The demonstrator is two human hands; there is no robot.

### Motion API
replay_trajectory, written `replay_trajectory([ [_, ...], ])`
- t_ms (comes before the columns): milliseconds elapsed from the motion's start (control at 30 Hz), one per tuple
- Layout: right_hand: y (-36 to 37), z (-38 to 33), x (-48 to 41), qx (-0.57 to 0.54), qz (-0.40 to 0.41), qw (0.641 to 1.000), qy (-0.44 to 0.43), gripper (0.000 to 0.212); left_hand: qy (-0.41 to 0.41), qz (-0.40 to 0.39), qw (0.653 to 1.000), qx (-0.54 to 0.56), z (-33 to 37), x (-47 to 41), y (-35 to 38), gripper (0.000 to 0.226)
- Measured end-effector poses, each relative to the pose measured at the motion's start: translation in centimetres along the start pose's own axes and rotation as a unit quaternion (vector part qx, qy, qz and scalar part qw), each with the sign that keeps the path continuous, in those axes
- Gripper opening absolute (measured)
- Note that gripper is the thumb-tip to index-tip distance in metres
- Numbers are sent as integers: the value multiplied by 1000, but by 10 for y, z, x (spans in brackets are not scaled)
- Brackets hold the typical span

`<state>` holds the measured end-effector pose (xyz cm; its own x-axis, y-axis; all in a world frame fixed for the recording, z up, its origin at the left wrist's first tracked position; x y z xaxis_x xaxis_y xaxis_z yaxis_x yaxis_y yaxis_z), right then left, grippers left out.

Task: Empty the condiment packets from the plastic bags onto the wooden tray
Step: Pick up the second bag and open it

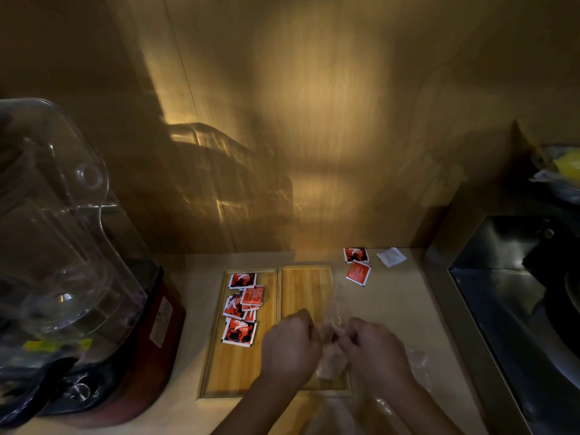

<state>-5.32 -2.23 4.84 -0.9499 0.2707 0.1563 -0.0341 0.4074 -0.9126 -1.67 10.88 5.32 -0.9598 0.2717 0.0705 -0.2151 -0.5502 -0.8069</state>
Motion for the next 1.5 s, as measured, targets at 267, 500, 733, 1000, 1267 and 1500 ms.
replay_trajectory([
  [267, -1, -13, -2, 38, -55, 997, -30, 12, -1, -70, 997, 39, 1, -2, 1, 27],
  [500, -2, -24, -4, 55, -38, 988, -137, 25, 63, -49, 997, 3, -2, -7, -2, 17],
  [733, -19, -20, -3, 60, 47, 994, -78, 36, 68, 24, 995, -61, -2, -8, -17, 34],
  [1000, -39, 4, -7, 20, 114, 992, 54, 40, -10, 73, 997, -28, -10, -10, -37, 31],
  [1267, -33, -4, -10, -32, 99, 992, 70, 43, -15, 63, 997, 52, -3, 3, -39, 39],
  [1500, -30, -6, -12, -99, 95, 985, 102, 43, 91, -90, 991, -26, 14, 18, -11, 36],
])
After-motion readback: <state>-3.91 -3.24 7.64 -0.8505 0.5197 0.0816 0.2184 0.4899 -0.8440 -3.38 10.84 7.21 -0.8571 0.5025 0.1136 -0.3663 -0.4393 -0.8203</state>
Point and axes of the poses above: each hand's wrist, its own x-axis away from the middle knuckle, its own y-axis out of the palm, z = x × y, the point moved 4 cm from there along -x, towards the middle knuckle, and after that the axes turned 5 degrees about x, right-handed, at the moved point
